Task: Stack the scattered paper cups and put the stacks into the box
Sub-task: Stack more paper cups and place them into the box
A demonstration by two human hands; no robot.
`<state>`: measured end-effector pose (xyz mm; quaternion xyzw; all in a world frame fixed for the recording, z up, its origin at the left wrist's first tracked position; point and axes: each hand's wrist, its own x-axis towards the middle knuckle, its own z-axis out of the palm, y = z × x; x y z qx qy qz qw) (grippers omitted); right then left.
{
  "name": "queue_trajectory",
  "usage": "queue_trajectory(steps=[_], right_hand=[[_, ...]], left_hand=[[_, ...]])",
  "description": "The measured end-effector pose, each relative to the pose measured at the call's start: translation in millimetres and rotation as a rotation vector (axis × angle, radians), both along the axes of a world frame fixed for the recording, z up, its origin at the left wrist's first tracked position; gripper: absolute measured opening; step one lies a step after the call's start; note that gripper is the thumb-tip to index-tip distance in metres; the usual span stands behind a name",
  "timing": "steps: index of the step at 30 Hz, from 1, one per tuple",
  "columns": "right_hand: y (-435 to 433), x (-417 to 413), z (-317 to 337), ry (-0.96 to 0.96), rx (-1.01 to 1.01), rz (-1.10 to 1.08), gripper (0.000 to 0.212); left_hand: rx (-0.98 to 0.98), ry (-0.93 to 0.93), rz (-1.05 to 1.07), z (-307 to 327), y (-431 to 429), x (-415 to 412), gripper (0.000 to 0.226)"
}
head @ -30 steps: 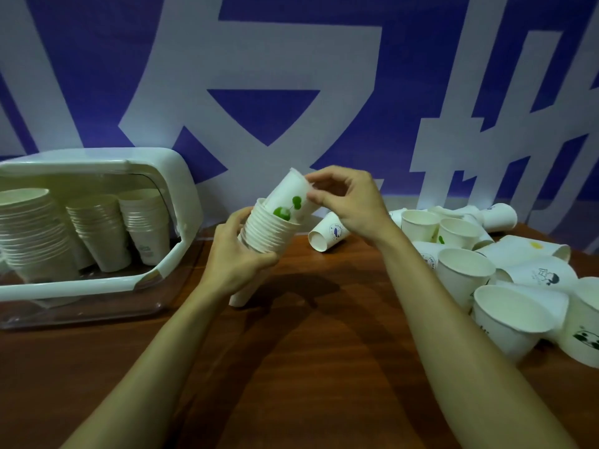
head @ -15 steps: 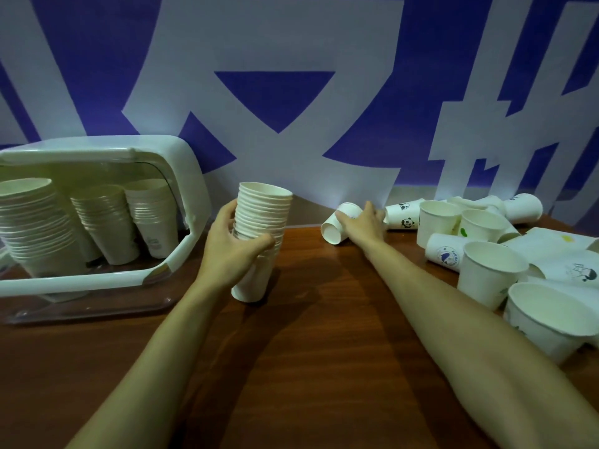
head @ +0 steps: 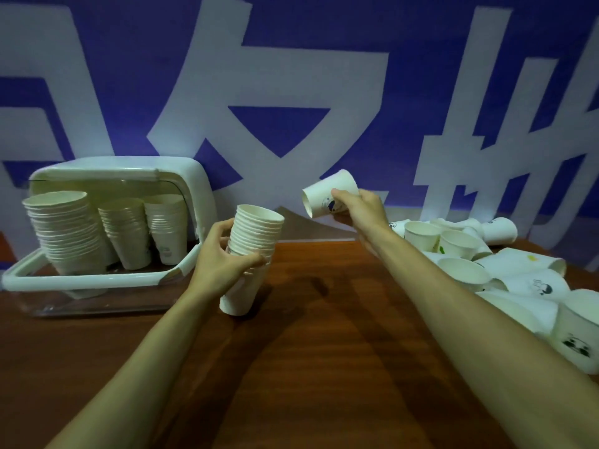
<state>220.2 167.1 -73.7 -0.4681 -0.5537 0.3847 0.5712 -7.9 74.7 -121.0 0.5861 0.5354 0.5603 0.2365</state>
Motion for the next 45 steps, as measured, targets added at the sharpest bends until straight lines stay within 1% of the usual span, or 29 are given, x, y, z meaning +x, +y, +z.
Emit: queue_trajectory(steps=[1, 3, 5, 7, 10, 12, 14, 15, 17, 19, 20, 23, 25, 27, 29, 31, 32, 33, 35, 36, 37, 40, 42, 45], right_hand=[[-12, 0, 14, 0.011, 0.029, 0.054, 0.022], [-43, -4, 36, -0.024, 0.069, 0.190, 0.028], [-73, -11, 46, -0.156, 0.102, 0.291, 0.040], [-98, -15, 51, -0.311, 0.133, 0.325, 0.048], [-129, -12, 55, -0.439, 0.148, 0.370, 0.064], [-146, -7, 54, -0.562, 0.172, 0.404, 0.074], [-160, -4, 50, -0.694, 0.186, 0.454, 0.076], [-166, 1, 51, -0.728, 0.164, 0.491, 0.074], [-176, 14, 55, -0.691, 0.070, 0.549, 0.067], [-182, 35, 62, -0.646, 0.024, 0.484, 0.059], [-181, 47, 63, -0.700, 0.036, 0.397, 0.058], [-175, 92, 56, -1.062, 0.045, 0.062, 0.057], [-174, 123, 45, -1.241, -0.044, -0.053, 0.064], [-178, 146, 36, -1.390, -0.178, -0.058, 0.077], [-182, 158, 28, -1.507, -0.308, 0.014, 0.088], [-181, 162, 19, -1.580, -0.345, 0.072, 0.094], [-179, 163, 14, -1.580, -0.325, 0.079, 0.090], [-177, 163, 11, -1.542, -0.283, 0.070, 0.083], [-173, 163, 10, -1.405, -0.187, 0.014, 0.070], [-173, 161, 11, -1.366, -0.167, 0.007, 0.068], [-172, 160, 14, -1.371, -0.169, 0.019, 0.068], [-177, 156, 16, -1.460, -0.299, 0.091, 0.064], [-178, 156, 14, -1.380, -0.345, 0.093, 0.058], [-179, 155, 16, -1.232, -0.244, -0.021, 0.054]], left_hand=[[0.002, 0.052, 0.005, 3, -5, -1, 0.077], [0.011, 0.118, 0.006, 8, -22, -2, 0.080], [0.035, 0.140, -0.008, 15, -41, 1, 0.083], [0.066, 0.161, -0.033, 21, -61, 6, 0.082], [0.069, 0.188, -0.066, 29, -92, 17, 0.082], [0.041, 0.175, -0.102, 31, -110, 23, 0.082], [0.018, 0.173, -0.150, 32, -121, 29, 0.083], [0.010, 0.173, -0.171, 33, -125, 33, 0.084], [-0.011, 0.158, -0.199, 32, -130, 42, 0.082], [-0.042, 0.135, -0.218, 29, -132, 53, 0.075], [-0.053, 0.132, -0.219, 27, -132, 58, 0.072], [-0.084, 0.178, -0.234, 22, -129, 75, 0.071], [-0.105, 0.175, -0.259, 22, -125, 88, 0.070], [-0.122, 0.151, -0.278, 21, -119, 101, 0.069], [-0.124, 0.154, -0.298, 20, -114, 112, 0.070], [-0.108, 0.191, -0.329, 20, -110, 121, 0.081], [-0.094, 0.213, -0.355, 21, -109, 124, 0.090], [-0.079, 0.238, -0.382, 21, -107, 127, 0.097], [-0.052, 0.293, -0.401, 22, -105, 129, 0.105], [-0.036, 0.311, -0.398, 23, -105, 129, 0.105], [-0.024, 0.318, -0.393, 23, -105, 128, 0.105], [-0.014, 0.305, -0.360, 22, -108, 123, 0.099], [-0.004, 0.316, -0.336, 22, -109, 122, 0.096], [0.015, 0.342, -0.306, 22, -112, 123, 0.097]])
